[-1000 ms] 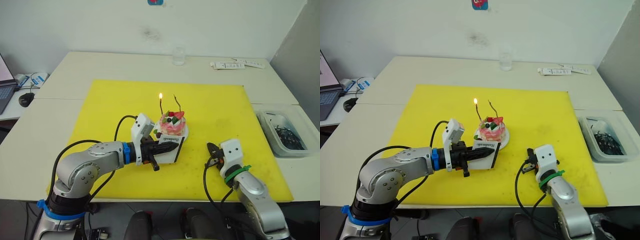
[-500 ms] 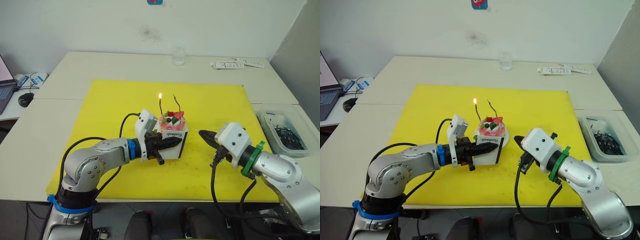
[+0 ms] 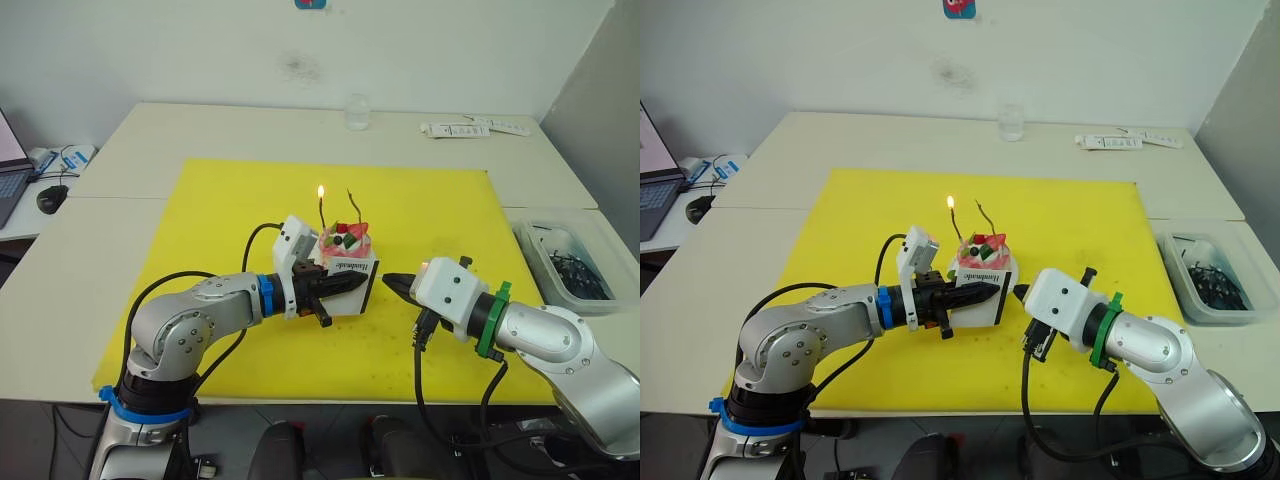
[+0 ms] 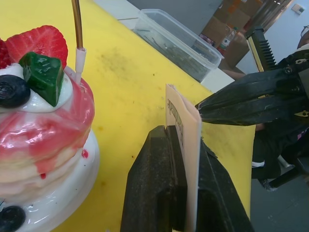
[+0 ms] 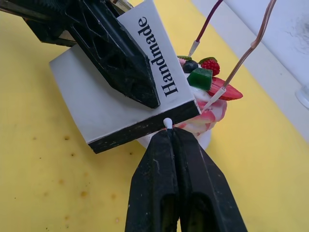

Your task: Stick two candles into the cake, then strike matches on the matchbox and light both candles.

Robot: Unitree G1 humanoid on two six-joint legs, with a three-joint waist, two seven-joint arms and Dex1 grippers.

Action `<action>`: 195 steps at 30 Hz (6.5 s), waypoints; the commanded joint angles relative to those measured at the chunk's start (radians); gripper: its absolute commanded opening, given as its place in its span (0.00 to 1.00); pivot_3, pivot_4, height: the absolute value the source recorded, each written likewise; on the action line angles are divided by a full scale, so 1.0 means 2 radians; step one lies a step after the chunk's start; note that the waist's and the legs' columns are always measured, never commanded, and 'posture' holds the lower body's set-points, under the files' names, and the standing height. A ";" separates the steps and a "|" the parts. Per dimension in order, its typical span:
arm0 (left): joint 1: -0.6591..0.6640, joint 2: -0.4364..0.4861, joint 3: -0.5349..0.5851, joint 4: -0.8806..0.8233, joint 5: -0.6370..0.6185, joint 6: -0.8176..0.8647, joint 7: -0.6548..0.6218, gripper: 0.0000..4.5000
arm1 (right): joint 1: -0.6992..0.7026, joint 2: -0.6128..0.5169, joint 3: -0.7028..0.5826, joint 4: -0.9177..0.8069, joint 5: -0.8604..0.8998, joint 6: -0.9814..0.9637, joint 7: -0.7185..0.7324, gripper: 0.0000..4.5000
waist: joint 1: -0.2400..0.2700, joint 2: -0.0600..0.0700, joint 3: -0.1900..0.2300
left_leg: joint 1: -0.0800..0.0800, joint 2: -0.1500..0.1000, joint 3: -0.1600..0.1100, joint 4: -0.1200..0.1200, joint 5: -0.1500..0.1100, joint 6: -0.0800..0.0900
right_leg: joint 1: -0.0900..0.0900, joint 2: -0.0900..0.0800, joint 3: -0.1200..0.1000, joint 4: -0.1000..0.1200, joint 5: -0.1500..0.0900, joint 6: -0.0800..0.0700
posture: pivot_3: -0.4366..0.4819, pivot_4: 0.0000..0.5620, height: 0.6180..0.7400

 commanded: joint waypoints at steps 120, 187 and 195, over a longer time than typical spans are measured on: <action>-0.123 0.060 0.070 0.090 -0.201 0.023 0.047 0.00 | 0.001 -0.052 0.018 0.095 -0.040 -0.335 0.224 0.00 | 0.004 -0.001 0.002 | 0.002 -0.001 0.000 0.000 0.000 0.000 | 0.002 0.000 0.000 0.000 0.000 0.000 | 0.48 0.27 1.00; 0.091 0.121 0.022 -0.025 -0.075 0.012 -0.103 0.00 | -0.234 0.058 0.017 0.306 -0.156 -0.368 0.122 0.00 | 0.000 0.000 0.002 | 0.003 0.001 0.001 -0.001 0.000 0.000 | 0.001 -0.001 0.000 0.000 -0.001 -0.001 | 0.48 0.27 1.00; 0.089 0.119 0.019 -0.025 -0.072 0.011 -0.105 0.00 | -0.235 0.062 0.016 0.312 -0.161 -0.377 0.126 0.00 | 0.000 0.000 0.002 | 0.003 0.001 0.001 -0.001 0.000 0.000 | 0.001 -0.001 0.000 0.000 -0.001 -0.001 | 0.48 0.27 1.00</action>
